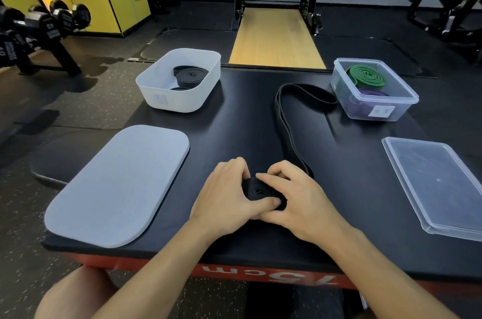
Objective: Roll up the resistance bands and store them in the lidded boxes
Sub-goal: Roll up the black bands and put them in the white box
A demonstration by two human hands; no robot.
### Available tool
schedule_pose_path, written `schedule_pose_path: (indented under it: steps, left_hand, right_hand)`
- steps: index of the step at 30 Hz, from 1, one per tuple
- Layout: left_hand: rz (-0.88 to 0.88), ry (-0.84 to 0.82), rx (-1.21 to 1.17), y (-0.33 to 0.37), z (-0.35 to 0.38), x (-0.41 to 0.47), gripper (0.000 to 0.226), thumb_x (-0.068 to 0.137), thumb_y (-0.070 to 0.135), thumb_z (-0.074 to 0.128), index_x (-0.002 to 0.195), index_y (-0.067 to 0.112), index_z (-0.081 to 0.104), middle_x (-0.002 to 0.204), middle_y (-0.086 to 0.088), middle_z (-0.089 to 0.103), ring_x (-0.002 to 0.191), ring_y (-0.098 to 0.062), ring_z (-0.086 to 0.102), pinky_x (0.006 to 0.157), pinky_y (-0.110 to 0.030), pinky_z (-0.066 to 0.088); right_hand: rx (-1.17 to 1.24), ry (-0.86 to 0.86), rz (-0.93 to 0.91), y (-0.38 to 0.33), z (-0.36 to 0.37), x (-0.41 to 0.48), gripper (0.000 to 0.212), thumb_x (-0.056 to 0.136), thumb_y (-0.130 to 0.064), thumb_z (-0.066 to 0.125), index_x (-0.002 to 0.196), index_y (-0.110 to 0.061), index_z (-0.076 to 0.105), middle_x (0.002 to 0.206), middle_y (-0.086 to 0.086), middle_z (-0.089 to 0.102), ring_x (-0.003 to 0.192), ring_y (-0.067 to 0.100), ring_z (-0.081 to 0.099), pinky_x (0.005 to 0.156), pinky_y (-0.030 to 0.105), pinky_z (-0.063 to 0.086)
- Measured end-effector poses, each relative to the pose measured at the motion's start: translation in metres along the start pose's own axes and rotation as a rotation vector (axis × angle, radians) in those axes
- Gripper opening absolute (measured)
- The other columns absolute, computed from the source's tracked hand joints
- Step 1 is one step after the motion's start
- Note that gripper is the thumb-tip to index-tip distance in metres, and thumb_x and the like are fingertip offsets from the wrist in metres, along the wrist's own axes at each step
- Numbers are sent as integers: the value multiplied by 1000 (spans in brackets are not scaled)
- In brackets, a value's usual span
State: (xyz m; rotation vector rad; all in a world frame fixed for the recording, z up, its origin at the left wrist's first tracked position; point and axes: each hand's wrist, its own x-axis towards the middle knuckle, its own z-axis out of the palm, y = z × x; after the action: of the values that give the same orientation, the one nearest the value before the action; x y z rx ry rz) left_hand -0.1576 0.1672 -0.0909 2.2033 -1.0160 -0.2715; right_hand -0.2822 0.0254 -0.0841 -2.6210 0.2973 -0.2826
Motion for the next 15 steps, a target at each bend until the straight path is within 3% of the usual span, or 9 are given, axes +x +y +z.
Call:
schedule_pose_path:
  steps: [3, 6, 8, 9, 11, 13, 15]
  left_hand:
    - [67, 1, 18, -3, 1, -1, 56, 70, 80, 70, 90, 34, 46, 93, 17, 52, 99, -2, 48, 73, -27, 47]
    - [160, -38, -40, -9, -2, -3, 53, 81, 71, 65, 123, 41, 55, 119, 28, 55, 121, 5, 46, 105, -32, 43]
    - [193, -84, -78, -13, -6, -5, 64, 86, 58, 65, 145, 39, 49, 136, 29, 56, 135, 10, 42, 127, -40, 22]
    - [199, -111, -87, -14, -8, -5, 69, 87, 54, 64, 151, 38, 45, 142, 28, 55, 140, 11, 37, 130, -41, 11]
    - [227, -154, -80, -16, -12, -6, 71, 89, 48, 64, 155, 37, 43, 149, 27, 51, 147, 12, 28, 131, -38, 0]
    - [262, -180, -54, -19, -14, -5, 68, 91, 47, 68, 154, 36, 47, 154, 25, 47, 150, 14, 19, 131, -37, -3]
    - [280, -201, -34, -20, -15, -3, 68, 89, 48, 72, 153, 35, 50, 154, 23, 48, 150, 14, 17, 130, -37, -5]
  right_hand:
    - [41, 20, 2, 2, 1, -3, 75, 79, -67, 65, 143, -29, 59, 121, -26, 46, 112, 3, 52, 96, 29, 51]
    - [79, 9, -7, 8, -3, -6, 73, 84, -52, 77, 149, -46, 44, 134, -36, 47, 134, -12, 35, 115, 27, 37]
    - [97, -51, 2, 13, -8, -10, 85, 87, -45, 78, 147, -61, 20, 141, -46, 39, 140, -22, 8, 123, 19, 15]
    - [97, -80, 7, 15, -10, -12, 89, 89, -43, 77, 146, -64, 12, 145, -48, 36, 142, -20, 4, 122, 18, 11]
    - [97, -69, -18, 18, -11, -15, 92, 90, -38, 78, 148, -64, 11, 151, -43, 32, 149, -10, 17, 123, 24, 20]
    - [145, -30, -26, 18, -11, -18, 90, 89, -32, 80, 153, -54, 20, 151, -37, 25, 141, -9, 37, 118, 31, 38]
    - [162, -25, -35, 17, -9, -21, 86, 91, -31, 78, 155, -46, 23, 151, -34, 20, 139, -6, 42, 114, 35, 44]
